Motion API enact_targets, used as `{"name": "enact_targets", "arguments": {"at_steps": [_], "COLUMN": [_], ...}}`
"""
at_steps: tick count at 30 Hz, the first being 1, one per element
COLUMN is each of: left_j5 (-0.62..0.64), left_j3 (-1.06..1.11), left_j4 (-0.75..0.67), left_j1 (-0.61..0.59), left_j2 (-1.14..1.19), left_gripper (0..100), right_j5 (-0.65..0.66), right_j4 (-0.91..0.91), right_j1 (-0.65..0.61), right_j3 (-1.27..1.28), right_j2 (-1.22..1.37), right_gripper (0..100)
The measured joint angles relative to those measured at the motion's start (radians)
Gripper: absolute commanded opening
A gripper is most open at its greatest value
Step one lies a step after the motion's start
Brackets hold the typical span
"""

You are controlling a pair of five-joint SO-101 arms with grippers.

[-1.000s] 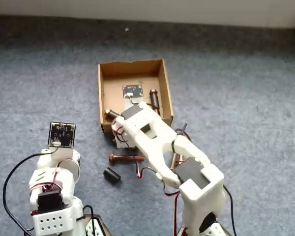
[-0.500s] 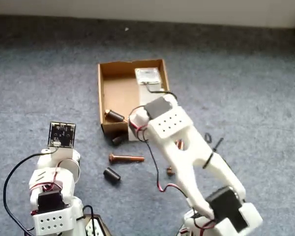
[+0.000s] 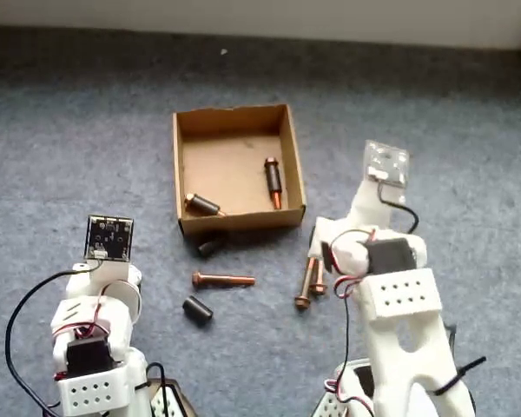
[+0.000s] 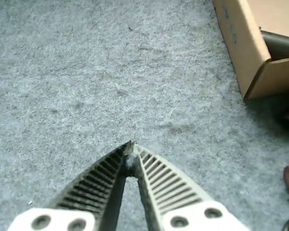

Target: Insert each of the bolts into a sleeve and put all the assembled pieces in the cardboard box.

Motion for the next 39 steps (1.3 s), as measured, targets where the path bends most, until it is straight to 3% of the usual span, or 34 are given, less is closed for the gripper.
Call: {"name": "enact_targets", "arguments": {"at_steps": [6, 13, 25, 31, 36, 39], "left_j5": [0.000, -0.012, -0.064, -0.064, -0.064, -0.009], "left_j3": [-0.003, -0.058, -0.434, -0.620, -0.821, -0.919], "left_j4": [0.000, 0.000, 0.247, 0.252, 0.252, 0.252], "left_j1": [0.005, 0.031, 0.310, 0.453, 0.611, 0.689], "left_j2": [0.000, 0.000, 0.014, 0.310, 0.700, 0.908], "left_gripper": [1, 1, 1, 2, 16, 18], "right_j5": [0.080, 0.083, -0.012, -0.081, -0.094, -0.097], "right_j4": [-0.103, -0.187, -0.400, -0.423, -0.451, -0.497], "right_j1": [0.037, 0.118, 0.281, 0.385, 0.459, 0.505], "right_j3": [0.209, 0.281, 0.388, 0.388, 0.388, 0.388], "right_j2": [-0.103, -0.112, -0.112, -0.112, -0.112, -0.112], "right_gripper": [0.5, 0.5, 0.5, 0.5, 0.5, 0.5]}}
